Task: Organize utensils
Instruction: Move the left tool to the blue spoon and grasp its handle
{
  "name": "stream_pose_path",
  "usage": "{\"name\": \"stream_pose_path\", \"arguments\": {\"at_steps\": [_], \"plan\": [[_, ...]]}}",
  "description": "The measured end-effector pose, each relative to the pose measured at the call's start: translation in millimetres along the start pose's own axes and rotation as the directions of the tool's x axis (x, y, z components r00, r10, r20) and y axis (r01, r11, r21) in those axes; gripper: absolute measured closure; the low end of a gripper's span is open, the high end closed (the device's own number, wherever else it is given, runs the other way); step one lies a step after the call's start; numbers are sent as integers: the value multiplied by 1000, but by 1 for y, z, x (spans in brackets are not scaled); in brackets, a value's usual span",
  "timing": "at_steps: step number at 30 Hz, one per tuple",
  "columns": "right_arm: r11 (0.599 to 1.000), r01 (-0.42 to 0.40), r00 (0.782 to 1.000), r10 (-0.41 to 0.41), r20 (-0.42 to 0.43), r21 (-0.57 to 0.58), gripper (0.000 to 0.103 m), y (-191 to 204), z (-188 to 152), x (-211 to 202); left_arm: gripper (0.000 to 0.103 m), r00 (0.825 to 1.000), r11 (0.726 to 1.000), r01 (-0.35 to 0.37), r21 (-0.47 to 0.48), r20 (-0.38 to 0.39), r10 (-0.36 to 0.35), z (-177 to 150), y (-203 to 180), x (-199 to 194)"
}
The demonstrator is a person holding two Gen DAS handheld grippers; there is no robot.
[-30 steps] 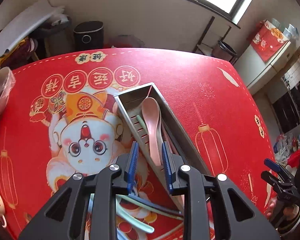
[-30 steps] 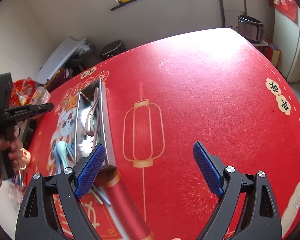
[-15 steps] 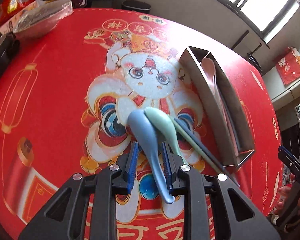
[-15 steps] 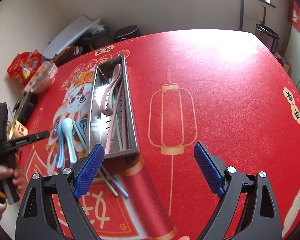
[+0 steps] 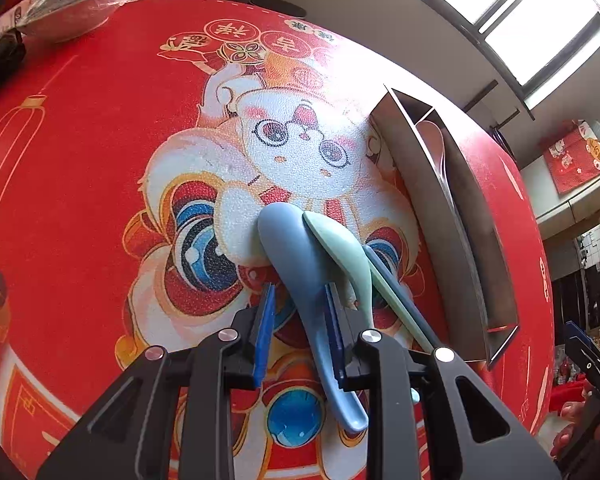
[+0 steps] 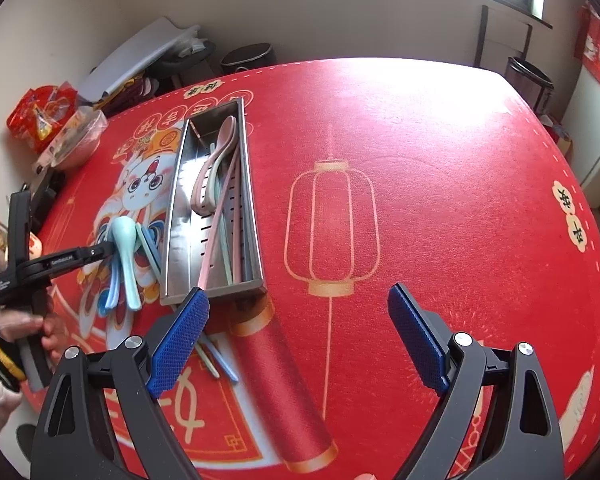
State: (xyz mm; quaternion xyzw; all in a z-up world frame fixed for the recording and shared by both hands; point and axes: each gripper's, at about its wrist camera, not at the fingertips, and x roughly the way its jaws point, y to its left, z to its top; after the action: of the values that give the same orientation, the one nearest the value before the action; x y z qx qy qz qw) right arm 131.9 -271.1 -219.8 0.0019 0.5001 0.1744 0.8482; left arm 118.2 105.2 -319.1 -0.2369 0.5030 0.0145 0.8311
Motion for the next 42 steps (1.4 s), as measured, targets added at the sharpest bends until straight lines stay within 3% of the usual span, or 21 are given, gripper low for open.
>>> {"name": "stream_pose_path", "arguments": {"at_steps": [12,14,16,19,24,29,35,39,41,42], "plan": [[1000,-3,1000,3,-7,-3,15,3,-3,1,80,1000,1000,-26,12,16,26,2,-9,7],[1000,-4,1000,4,-7,-6,15,4,-3,1,84,999,999,-35,18,4,35,1,-11,6],[1000,-10,1000,10,-2,-9,15,5,-2,0,95,998,997,-54,54,-17,55,-3,-17,5],[1000,-21,1000,21,1,-5,15,6,-2,0,96,995,988,-82,130,-40,88,-14,-26,0],[999,-27,1000,26,-17,-21,15,11,-7,7,96,992,980,-89,176,-76,103,-37,-27,-8],[996,-74,996,72,-50,-48,15,22,-15,20,96,990,977,-92,190,-92,111,-61,-25,-16],[972,-199,969,176,-176,-122,15,53,-33,41,96,991,985,-84,154,-91,98,-79,-15,-26],[952,-270,950,238,-202,-147,16,76,-37,49,96,991,985,-91,144,-86,104,-85,-6,-33],[940,-290,944,250,-214,-181,33,89,-37,55,96,992,988,-84,131,-83,95,-87,-2,-37],[939,-288,942,242,-232,-190,48,94,-38,60,96,993,989,-78,125,-80,88,-88,1,-38]]}}
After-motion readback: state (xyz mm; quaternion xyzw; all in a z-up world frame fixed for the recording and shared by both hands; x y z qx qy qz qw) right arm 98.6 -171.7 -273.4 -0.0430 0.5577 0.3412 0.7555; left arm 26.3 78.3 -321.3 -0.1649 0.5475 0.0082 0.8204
